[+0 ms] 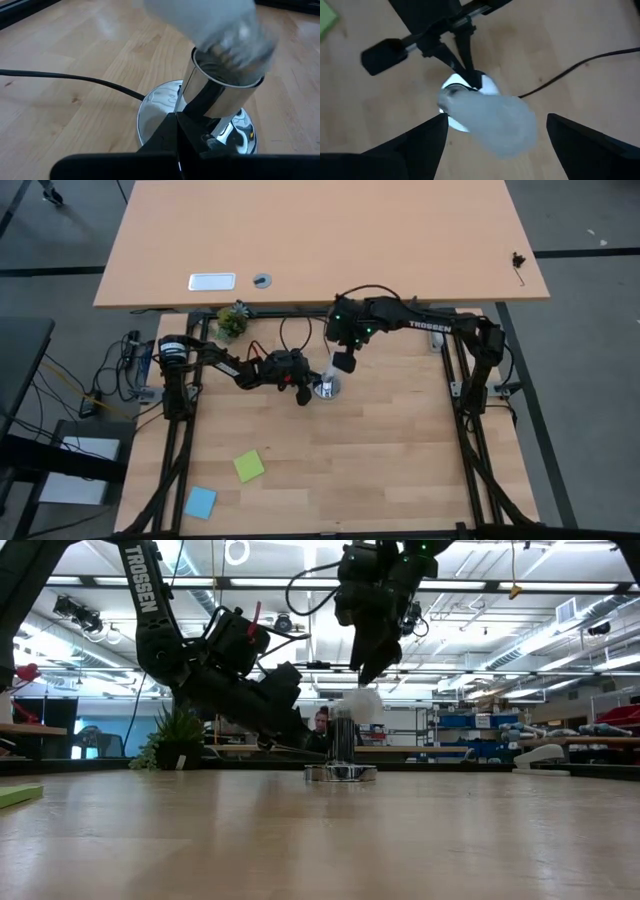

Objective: Screw lightbulb
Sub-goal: Insert the lightbulb into the lamp

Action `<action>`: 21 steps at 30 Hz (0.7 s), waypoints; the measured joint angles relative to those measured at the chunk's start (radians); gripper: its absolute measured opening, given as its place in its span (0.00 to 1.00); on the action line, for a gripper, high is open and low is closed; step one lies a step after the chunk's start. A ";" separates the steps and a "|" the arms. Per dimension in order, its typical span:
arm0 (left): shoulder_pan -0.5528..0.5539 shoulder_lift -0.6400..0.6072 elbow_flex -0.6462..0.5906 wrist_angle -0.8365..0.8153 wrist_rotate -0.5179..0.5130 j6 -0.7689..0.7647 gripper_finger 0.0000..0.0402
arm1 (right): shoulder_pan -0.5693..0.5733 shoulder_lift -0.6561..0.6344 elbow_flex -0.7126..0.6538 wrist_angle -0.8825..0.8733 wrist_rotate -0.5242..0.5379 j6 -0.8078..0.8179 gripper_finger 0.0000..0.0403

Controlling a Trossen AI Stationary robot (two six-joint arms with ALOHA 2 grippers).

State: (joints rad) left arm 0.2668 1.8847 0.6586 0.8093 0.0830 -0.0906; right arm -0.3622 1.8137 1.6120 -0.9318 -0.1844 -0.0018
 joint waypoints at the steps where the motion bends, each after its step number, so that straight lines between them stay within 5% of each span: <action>1: 0.000 0.000 0.000 0.000 0.000 0.000 0.00 | -0.003 0.000 0.000 0.000 -0.018 0.001 0.86; 8: 0.000 0.000 0.000 0.000 0.000 0.000 0.00 | 0.001 0.000 0.000 -0.015 -0.042 -0.038 0.84; 16: 0.000 0.000 0.000 -0.003 0.000 0.000 0.00 | -0.009 -0.001 -0.036 -0.094 0.129 -0.130 0.83; 21: 0.000 0.000 0.000 -0.003 0.000 0.000 0.00 | -0.108 0.000 -0.137 -0.036 0.187 -0.013 0.83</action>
State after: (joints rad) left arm 0.2668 1.8847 0.6586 0.8066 0.0830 -0.0906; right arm -0.4699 1.8137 1.4746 -0.9679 0.0028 -0.0146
